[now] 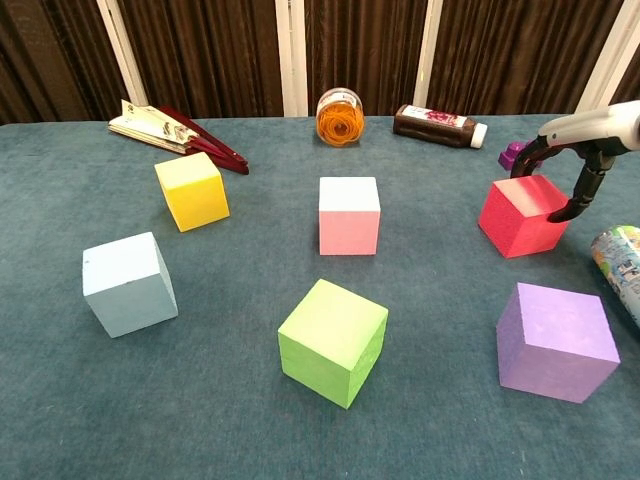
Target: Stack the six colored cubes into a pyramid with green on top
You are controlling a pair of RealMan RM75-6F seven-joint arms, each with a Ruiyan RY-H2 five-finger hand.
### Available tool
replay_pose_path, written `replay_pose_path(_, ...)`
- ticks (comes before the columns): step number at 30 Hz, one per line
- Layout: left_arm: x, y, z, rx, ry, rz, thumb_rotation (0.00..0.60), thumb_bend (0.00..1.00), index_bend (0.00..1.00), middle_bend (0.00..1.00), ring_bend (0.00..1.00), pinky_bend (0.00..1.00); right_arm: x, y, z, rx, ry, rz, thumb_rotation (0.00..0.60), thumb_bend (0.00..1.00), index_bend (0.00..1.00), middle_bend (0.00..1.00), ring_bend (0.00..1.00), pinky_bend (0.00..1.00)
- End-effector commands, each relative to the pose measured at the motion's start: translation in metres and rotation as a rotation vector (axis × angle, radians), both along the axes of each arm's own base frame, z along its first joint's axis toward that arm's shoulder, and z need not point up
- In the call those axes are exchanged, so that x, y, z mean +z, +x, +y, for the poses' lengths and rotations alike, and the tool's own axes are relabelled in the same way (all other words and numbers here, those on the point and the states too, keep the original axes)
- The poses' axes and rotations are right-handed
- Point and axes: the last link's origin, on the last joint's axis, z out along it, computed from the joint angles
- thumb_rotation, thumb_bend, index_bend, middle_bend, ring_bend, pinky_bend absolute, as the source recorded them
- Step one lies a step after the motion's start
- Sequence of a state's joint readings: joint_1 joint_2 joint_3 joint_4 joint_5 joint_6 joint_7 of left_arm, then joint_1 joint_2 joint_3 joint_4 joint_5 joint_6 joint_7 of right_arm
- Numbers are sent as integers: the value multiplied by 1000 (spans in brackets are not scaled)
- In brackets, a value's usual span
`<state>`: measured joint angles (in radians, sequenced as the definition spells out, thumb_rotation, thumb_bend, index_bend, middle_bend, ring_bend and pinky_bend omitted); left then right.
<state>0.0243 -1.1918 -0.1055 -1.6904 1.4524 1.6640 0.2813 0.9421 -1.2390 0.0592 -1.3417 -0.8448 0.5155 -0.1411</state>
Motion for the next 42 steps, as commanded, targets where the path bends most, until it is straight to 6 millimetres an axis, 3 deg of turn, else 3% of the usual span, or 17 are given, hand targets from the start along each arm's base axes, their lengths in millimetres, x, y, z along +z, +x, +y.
replay_pose_path(1,0,0,0,0,-1,-1,600,353,65,0,0,0,-1,1,1,6,1,-2,600,273,373,279,60,0)
replay_pose_path(11,0,-2,4,13,-1,-4,600,353,65,0,0,0,8,18,3,7,-43,-42,600,273,442,327,128,0)
replay_pose_path(19,-1,-9,12,45,-16,-9,600,353,66,0,0,0,5,55,11,-85,-69,-56,600,273,445,363,172,0)
replay_pose_path(32,1,-13,22,54,-11,-9,600,352,65,0,0,0,-21,117,21,-314,-141,-34,600,273,452,366,180,0)
replay_pose_path(42,12,-7,15,-38,28,-23,600,352,64,0,0,0,-48,133,22,-325,-144,-5,600,273,452,366,181,0)
